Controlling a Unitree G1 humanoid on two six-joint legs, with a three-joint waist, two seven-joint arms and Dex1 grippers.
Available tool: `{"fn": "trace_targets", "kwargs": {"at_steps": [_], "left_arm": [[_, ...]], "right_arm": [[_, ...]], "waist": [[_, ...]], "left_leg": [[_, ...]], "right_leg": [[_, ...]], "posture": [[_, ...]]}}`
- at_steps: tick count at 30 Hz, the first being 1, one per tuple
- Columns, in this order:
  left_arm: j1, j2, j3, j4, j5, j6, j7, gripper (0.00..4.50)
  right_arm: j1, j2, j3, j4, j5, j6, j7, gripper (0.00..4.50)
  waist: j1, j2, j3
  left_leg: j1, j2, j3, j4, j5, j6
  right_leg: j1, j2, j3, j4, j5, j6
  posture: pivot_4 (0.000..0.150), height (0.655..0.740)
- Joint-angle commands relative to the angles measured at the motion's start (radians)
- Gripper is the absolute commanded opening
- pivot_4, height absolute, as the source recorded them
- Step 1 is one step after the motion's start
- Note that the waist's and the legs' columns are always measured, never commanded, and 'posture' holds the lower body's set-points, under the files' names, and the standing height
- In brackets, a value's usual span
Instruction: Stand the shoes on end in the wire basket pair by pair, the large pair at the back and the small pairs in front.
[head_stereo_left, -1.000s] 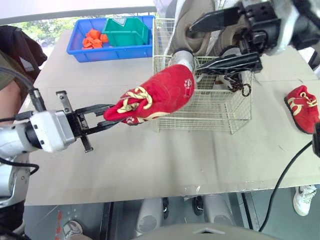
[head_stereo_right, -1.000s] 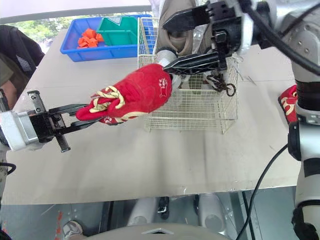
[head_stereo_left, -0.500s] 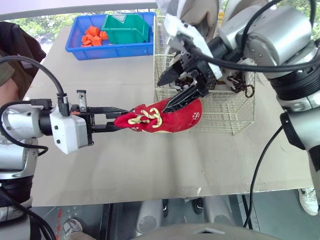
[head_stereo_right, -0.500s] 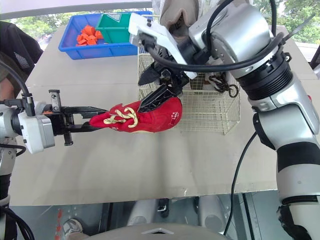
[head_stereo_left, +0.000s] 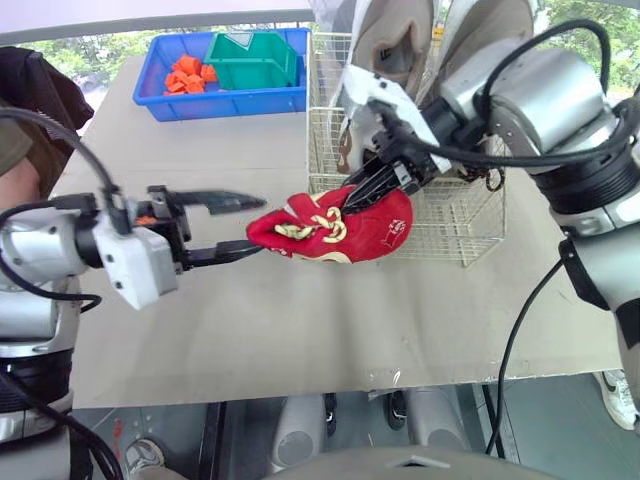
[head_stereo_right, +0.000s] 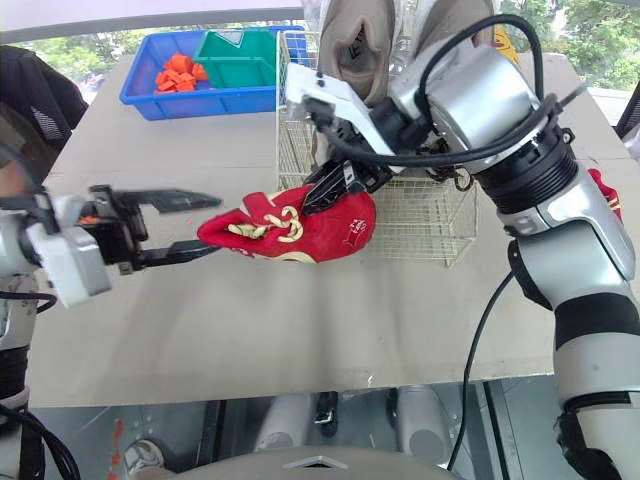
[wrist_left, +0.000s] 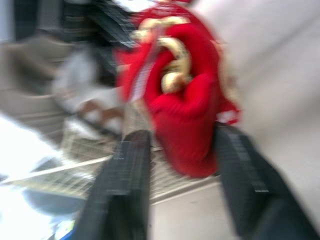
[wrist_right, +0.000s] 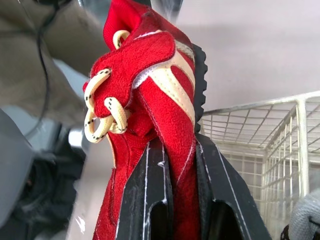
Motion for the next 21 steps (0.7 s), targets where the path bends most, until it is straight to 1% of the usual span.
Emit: {"fn": "trace_targets", "kwargs": {"at_steps": [1, 2, 4, 5, 7, 9, 10, 11, 13, 14, 16, 19, 21], "left_arm": [[0.109, -0.003, 0.167, -0.13, -0.324, 0.447, 0.341, 4.01], [0.15, -0.007, 0.211, -0.149, -0.444, 0.56, 0.427, 4.45], [0.255, -0.035, 0.305, -0.172, -0.663, 0.717, 0.545, 4.45], [0.308, -0.061, 0.346, -0.182, -0.73, 0.763, 0.587, 4.45], [0.437, -0.122, 0.406, -0.229, -0.935, 0.856, 0.67, 4.45], [0.517, -0.181, 0.414, -0.306, -1.036, 0.889, 0.731, 4.45], [0.545, -0.215, 0.392, -0.36, -1.109, 0.894, 0.772, 4.45], [0.566, -0.245, 0.367, -0.408, -1.155, 0.896, 0.806, 4.45], [0.594, -0.289, 0.297, -0.493, -1.133, 0.903, 0.834, 4.45], [0.584, -0.311, 0.26, -0.519, -1.12, 0.897, 0.858, 4.45], [0.541, -0.343, 0.194, -0.546, -1.107, 0.879, 0.917, 4.45], [0.476, -0.37, 0.109, -0.569, -1.068, 0.874, 0.961, 4.45], [0.423, -0.386, 0.07, -0.568, -1.065, 0.863, 0.988, 4.45]], "right_arm": [[0.013, 0.015, -0.149, -0.016, 0.096, 0.057, -0.006, 0.0], [0.02, 0.023, -0.178, -0.015, 0.106, 0.069, -0.027, 0.0], [0.037, 0.053, -0.247, -0.014, 0.132, 0.09, -0.083, 0.0], [0.043, 0.073, -0.285, -0.009, 0.15, 0.109, -0.112, 0.0], [0.062, 0.11, -0.346, -0.017, 0.168, 0.118, -0.181, 0.0], [0.084, 0.152, -0.399, -0.03, 0.193, 0.119, -0.241, 0.0], [0.094, 0.181, -0.429, -0.031, 0.208, 0.126, -0.28, 0.0], [0.101, 0.205, -0.45, -0.031, 0.217, 0.132, -0.313, 0.0], [0.114, 0.248, -0.487, -0.034, 0.239, 0.14, -0.365, 0.0], [0.12, 0.266, -0.499, -0.038, 0.248, 0.143, -0.387, 0.0], [0.133, 0.292, -0.512, -0.049, 0.263, 0.14, -0.422, 0.0], [0.149, 0.312, -0.522, -0.065, 0.283, 0.14, -0.455, 0.0], [0.157, 0.315, -0.518, -0.069, 0.289, 0.135, -0.471, 0.0]], "waist": [[-0.004, 0.0, 0.0], [-0.005, 0.0, 0.0], [-0.007, 0.0, 0.0], [-0.013, 0.0, 0.0], [-0.022, 0.0, 0.0], [-0.026, 0.0, 0.0], [-0.023, -0.001, 0.0], [-0.021, -0.001, 0.0], [-0.015, -0.001, 0.0], [-0.014, -0.001, 0.0], [-0.008, -0.001, -0.001], [-0.001, -0.001, -0.001], [0.0, -0.001, -0.001]], "left_leg": [[0.0, 0.0, -0.001, 0.0, 0.0, 0.0], [0.0, 0.001, -0.002, 0.0, 0.0, 0.0], [0.001, 0.001, -0.003, 0.0, 0.0, 0.0], [0.001, 0.002, -0.004, 0.0, 0.0, 0.0], [0.002, 0.003, -0.004, 0.0, 0.0, 0.0], [0.001, 0.003, -0.005, 0.0, 0.0, -0.001], [0.001, 0.002, -0.005, 0.0, 0.0, -0.001], [0.001, 0.001, -0.006, 0.0, 0.0, -0.001], [0.001, 0.0, -0.008, 0.0, 0.0, -0.001], [0.001, -0.001, -0.009, 0.001, 0.0, -0.002], [0.002, -0.002, -0.008, 0.001, 0.0, -0.002], [0.002, -0.002, -0.008, 0.001, 0.001, -0.002], [0.002, -0.002, -0.008, 0.001, 0.001, -0.001]], "right_leg": [[0.0, 0.0, 0.0, 0.001, 0.0, 0.0], [0.0, 0.0, 0.0, 0.001, 0.0, 0.0], [0.0, 0.0, 0.0, 0.003, 0.0, 0.001], [0.0, 0.0, 0.0, 0.003, 0.0, 0.001], [0.0, 0.0, 0.0, 0.004, 0.0, 0.001], [0.0, -0.001, -0.001, 0.004, 0.0, 0.001], [0.0, -0.002, -0.001, 0.004, 0.0, 0.0], [0.0, -0.002, -0.002, 0.003, 0.0, 0.0], [0.002, -0.003, -0.003, 0.004, 0.0, 0.0], [0.002, -0.003, -0.003, 0.004, -0.001, -0.003], [0.003, -0.003, -0.002, 0.004, -0.002, -0.004], [0.003, -0.001, -0.002, 0.004, -0.002, -0.004], [0.003, -0.001, -0.002, 0.004, -0.001, -0.003]], "posture": [[0.15, 0.74], [0.15, 0.74], [0.15, 0.74], [0.15, 0.74], [0.15, 0.74], [0.15, 0.74], [0.15, 0.74], [0.15, 0.74], [0.15, 0.74], [0.15, 0.74], [0.15, 0.74], [0.15, 0.74], [0.15, 0.74]]}}
